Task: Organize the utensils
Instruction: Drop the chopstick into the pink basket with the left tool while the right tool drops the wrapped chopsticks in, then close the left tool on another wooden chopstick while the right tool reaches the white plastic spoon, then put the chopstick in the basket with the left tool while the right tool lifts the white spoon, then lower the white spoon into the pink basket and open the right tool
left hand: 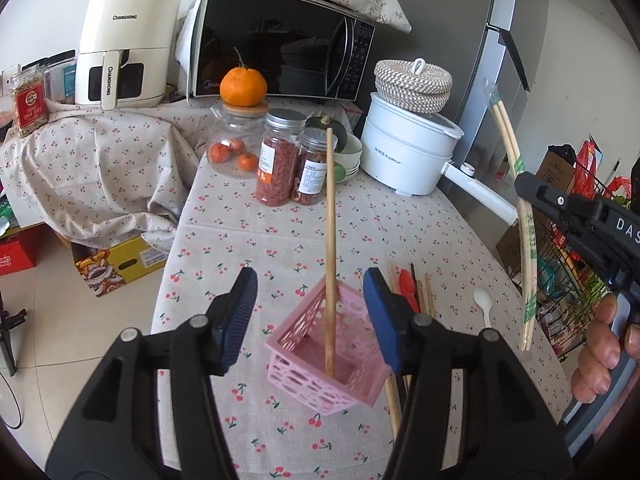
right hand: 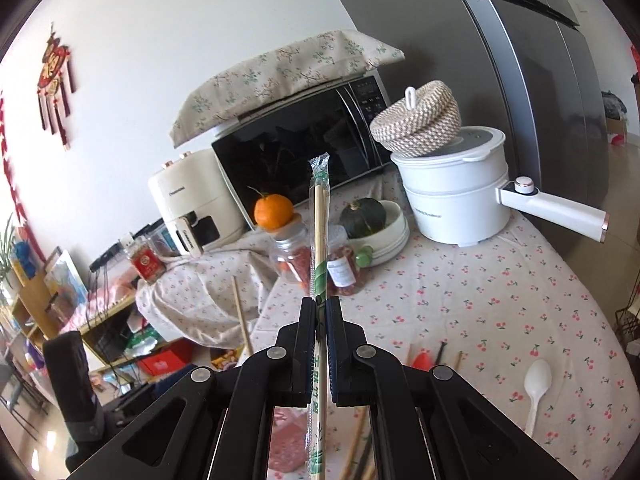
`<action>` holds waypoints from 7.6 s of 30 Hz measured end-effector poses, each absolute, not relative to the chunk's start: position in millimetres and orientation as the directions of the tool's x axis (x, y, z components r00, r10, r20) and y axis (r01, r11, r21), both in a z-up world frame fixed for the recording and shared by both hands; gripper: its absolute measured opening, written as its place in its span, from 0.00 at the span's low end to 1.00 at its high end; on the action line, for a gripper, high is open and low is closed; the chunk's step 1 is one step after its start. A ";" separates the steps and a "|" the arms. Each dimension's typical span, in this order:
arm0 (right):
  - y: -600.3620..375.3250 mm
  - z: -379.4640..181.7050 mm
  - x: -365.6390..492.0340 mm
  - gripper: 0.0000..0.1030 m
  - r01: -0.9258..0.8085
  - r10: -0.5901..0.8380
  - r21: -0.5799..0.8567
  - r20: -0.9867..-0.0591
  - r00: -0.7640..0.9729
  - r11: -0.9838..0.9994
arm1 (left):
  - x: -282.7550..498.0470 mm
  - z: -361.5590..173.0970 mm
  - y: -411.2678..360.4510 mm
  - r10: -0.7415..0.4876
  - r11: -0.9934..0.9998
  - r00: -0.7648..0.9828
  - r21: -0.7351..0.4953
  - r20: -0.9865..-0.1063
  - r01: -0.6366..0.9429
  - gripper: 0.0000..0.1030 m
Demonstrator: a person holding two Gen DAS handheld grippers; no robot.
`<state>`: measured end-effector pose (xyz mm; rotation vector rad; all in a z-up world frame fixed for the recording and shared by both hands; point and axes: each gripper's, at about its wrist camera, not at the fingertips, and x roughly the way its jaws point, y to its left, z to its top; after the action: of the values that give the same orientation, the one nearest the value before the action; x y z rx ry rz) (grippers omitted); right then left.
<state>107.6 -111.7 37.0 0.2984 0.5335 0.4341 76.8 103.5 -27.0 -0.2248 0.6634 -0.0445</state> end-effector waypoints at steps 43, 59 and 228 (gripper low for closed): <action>-70.2 25.2 69.5 0.42 -0.161 0.272 0.274 -0.440 0.856 0.948 | 54.6 -39.6 130.3 -0.046 0.963 0.655 -0.208 -0.754 -0.172 0.81; -201.2 16.2 83.5 0.76 -0.054 0.194 0.231 -0.644 0.740 0.971 | 45.8 -13.1 34.5 -0.117 0.991 0.653 -0.135 -0.748 0.023 0.90; -31.7 32.1 95.0 0.66 -0.349 0.387 0.167 -0.384 0.838 0.922 | 62.7 -37.3 133.8 0.000 0.975 0.619 -0.137 -0.785 -0.174 0.99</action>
<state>95.0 -31.7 32.1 0.0921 0.4249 0.3900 62.7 133.8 -37.3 -0.2075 0.8991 0.1006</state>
